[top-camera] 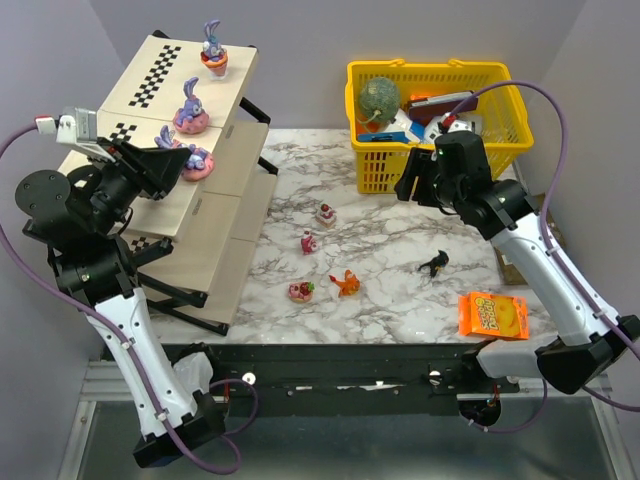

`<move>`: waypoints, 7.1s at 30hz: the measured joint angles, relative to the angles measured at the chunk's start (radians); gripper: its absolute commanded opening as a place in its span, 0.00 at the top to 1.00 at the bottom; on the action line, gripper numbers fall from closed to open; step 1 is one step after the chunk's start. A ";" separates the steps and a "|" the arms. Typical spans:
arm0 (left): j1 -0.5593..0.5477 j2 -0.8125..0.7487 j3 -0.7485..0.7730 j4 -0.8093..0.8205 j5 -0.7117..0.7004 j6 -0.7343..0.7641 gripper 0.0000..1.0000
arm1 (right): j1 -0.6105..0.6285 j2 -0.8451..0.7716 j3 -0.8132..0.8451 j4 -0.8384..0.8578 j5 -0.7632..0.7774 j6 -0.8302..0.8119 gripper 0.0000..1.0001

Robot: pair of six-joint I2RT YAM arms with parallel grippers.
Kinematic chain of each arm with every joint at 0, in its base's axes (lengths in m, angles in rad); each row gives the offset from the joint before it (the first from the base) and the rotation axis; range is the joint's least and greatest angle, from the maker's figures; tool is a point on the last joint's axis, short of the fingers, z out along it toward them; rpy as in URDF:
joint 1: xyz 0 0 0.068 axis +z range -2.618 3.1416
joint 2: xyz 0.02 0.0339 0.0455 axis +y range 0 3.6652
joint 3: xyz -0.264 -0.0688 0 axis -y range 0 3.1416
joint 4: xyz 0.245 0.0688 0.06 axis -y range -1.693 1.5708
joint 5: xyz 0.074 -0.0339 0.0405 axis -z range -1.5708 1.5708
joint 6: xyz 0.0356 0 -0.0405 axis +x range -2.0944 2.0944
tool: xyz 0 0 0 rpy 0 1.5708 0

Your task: Place and organize the plastic toys onto the shelf

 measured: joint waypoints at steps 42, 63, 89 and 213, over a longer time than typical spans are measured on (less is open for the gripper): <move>0.224 0.001 0.094 -0.279 0.042 0.097 0.32 | -0.068 0.117 0.019 0.088 0.129 -0.211 0.27; 0.225 0.033 0.318 -0.394 -0.122 0.162 0.11 | -0.072 0.119 0.048 0.087 -0.001 -0.246 0.24; -0.134 0.179 0.547 -0.443 -0.620 0.186 0.18 | 0.325 0.539 0.724 0.334 -0.602 -0.261 0.69; -0.555 0.165 0.424 -0.299 -0.446 0.288 0.01 | 0.446 0.206 -0.606 0.402 0.076 0.111 0.31</move>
